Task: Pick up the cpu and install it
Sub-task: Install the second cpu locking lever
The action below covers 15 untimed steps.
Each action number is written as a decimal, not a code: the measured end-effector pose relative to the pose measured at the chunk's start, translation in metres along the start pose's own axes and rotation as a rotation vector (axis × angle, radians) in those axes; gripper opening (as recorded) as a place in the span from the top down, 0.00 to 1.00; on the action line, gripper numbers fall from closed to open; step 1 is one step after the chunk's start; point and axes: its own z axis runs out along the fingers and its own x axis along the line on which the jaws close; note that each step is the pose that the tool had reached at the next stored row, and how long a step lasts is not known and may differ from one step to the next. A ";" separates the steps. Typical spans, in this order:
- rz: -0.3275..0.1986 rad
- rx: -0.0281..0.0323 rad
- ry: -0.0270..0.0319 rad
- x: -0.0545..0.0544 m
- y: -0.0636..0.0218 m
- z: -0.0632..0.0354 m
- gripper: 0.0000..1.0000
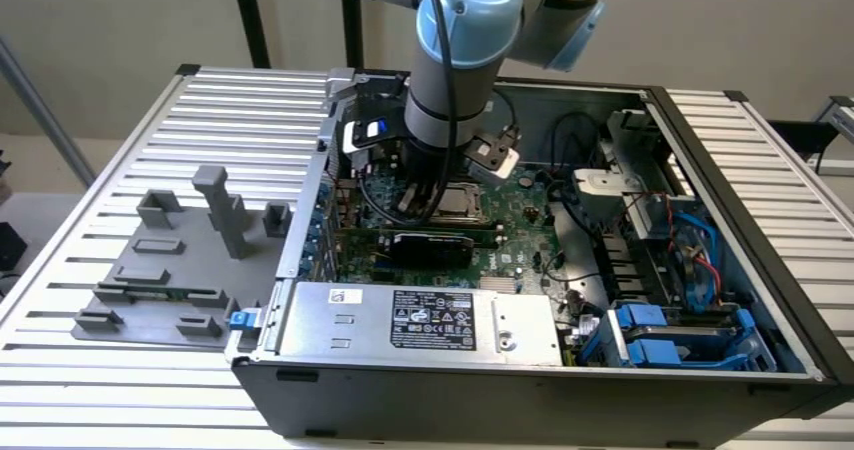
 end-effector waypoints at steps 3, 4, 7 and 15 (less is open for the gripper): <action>0.001 0.0015 -0.0017 0.000 -0.0005 -0.0017 0.89; 0.001 0.0018 -0.0018 0.000 -0.0007 -0.0026 0.89; 0.001 0.0022 -0.0021 0.002 -0.0025 -0.0107 0.89; 0.001 0.0025 -0.0022 0.010 -0.0094 -0.0438 0.89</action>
